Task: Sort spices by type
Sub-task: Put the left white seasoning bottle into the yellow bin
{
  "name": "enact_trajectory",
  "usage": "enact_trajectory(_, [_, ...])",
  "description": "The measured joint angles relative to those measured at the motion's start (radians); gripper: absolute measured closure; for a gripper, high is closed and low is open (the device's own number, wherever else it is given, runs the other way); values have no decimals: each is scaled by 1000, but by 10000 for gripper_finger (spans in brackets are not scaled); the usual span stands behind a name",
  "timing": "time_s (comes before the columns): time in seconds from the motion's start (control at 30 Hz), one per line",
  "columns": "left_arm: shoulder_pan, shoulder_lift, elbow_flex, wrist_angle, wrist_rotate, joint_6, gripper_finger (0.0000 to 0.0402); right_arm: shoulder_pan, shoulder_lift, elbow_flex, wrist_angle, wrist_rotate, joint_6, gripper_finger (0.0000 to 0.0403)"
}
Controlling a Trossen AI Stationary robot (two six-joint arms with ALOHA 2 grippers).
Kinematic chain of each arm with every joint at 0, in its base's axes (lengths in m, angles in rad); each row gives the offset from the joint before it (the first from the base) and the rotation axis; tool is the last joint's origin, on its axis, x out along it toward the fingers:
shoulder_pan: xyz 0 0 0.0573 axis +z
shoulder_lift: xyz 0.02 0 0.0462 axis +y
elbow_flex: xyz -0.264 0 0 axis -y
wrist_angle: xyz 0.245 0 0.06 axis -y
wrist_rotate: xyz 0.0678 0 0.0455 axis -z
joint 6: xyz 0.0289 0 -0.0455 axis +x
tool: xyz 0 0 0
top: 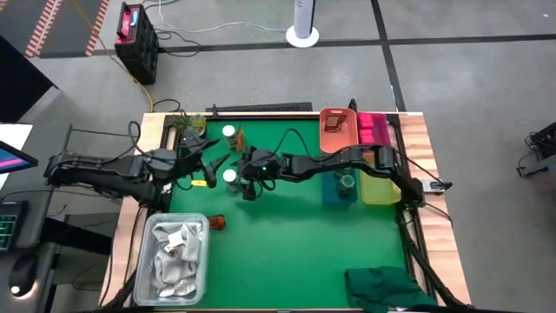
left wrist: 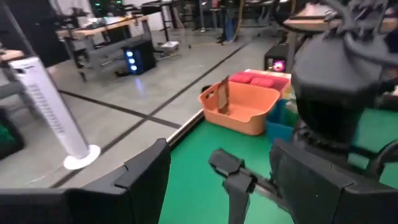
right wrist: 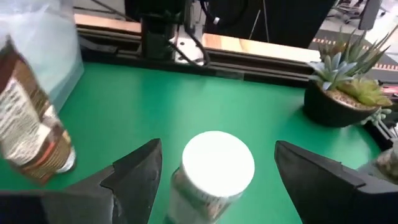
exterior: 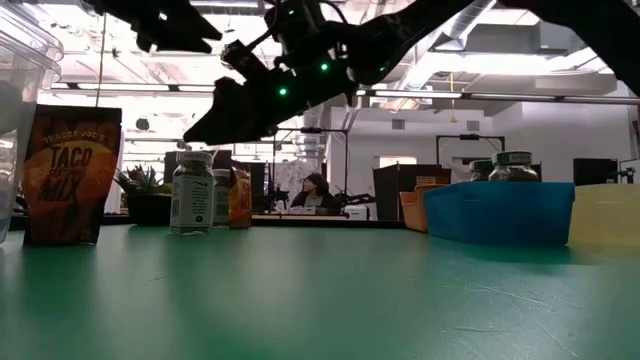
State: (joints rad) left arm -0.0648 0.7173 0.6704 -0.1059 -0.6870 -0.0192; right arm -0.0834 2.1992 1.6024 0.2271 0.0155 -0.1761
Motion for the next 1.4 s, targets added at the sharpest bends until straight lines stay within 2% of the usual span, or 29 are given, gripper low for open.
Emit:
enact_trajectory(0.23, [-52, -27, -29, -16, -132, 46, 139, -27, 51, 72, -3, -70, 22, 66])
enact_trajectory(0.37, [-56, -46, -29, -22, -138, 45, 139, -38, 48, 76, 23, -78, 19, 66])
enact_trajectory(0.5, [-56, -46, -29, -24, -137, 44, 139, -50, 49, 74, 17, -151, 25, 66])
enact_trajectory(0.67, [-56, -43, -29, -25, -132, 42, 139, -48, 48, 74, 25, -154, 14, 66])
enact_trajectory(0.83, [-56, -43, -29, -26, -131, 40, 139, -50, 48, 74, 47, -215, 15, 66])
enact_trajectory(1.23, [-56, -46, -28, -39, -131, 23, 139, -53, 36, 77, 33, -228, 11, 66])
enact_trajectory(1.4, [-98, -79, -28, -19, -206, 47, 139, -47, 38, 143, -58, -228, -19, 66])
